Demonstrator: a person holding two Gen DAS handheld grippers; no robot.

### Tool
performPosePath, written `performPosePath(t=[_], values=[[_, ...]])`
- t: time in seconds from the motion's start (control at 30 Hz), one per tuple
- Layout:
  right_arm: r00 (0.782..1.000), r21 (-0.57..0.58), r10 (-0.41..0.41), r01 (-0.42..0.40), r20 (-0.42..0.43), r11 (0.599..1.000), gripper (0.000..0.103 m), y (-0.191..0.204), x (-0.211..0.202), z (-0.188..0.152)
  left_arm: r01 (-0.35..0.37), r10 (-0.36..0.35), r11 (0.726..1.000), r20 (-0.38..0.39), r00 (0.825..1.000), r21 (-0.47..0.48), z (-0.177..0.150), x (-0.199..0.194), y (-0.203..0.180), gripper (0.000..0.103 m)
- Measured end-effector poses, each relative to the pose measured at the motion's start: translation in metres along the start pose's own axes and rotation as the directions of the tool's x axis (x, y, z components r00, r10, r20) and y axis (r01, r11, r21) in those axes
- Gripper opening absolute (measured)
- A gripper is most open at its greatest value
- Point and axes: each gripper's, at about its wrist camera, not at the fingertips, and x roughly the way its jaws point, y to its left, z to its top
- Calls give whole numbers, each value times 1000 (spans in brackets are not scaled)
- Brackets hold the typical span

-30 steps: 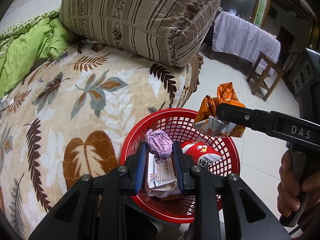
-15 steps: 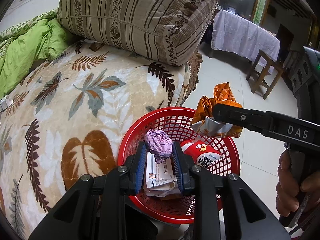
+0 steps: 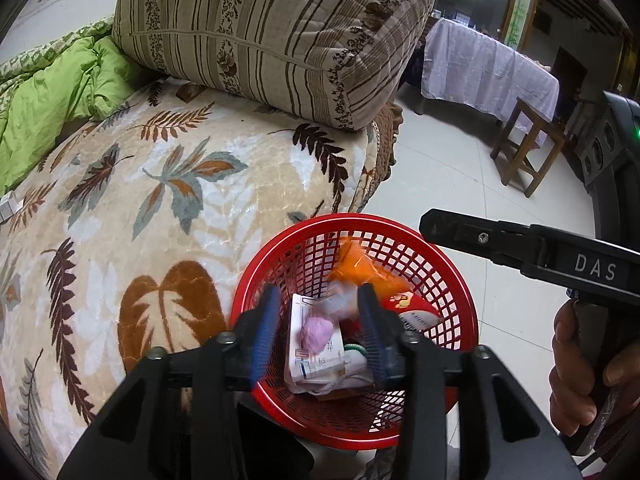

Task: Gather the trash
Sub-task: 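Drop the pink tissue from the left tool while the right tool drops the orange bag into the basket, then lift both open tools away from the basket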

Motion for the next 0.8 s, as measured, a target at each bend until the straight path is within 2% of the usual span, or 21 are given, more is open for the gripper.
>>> performPosePath(t=[0.17,0.23,0.3,0.37,0.43,0.53,0.7,0.8], values=[[1000,-1,-9,9,6,1000,56,0,-2,0,-1,1,1000,5,1000,-7,1,-2,1,47],[1000,-7,-22,22,13,1000,57,2,-5,1,-6,6,1000,12,1000,-17,0,-4,3,63],[999,-15,-40,40,26,999,61,5,-8,2,-15,15,999,24,1000,-31,0,-9,6,72],[993,-40,-96,98,65,994,66,13,-15,2,-20,21,999,31,999,-40,-1,-13,9,75],[983,-71,-145,154,115,985,75,24,-24,2,-43,45,998,38,998,-53,-2,-18,14,81],[965,-77,-201,216,167,973,85,35,-34,3,-77,82,994,54,995,-77,-6,-29,24,83],[935,-92,-281,306,215,948,88,63,-43,-4,-116,129,987,107,986,-115,-12,-62,45,89],[915,-103,-321,354,245,930,90,87,-45,-13,-166,184,978,156,970,-126,-19,-88,59,96]])
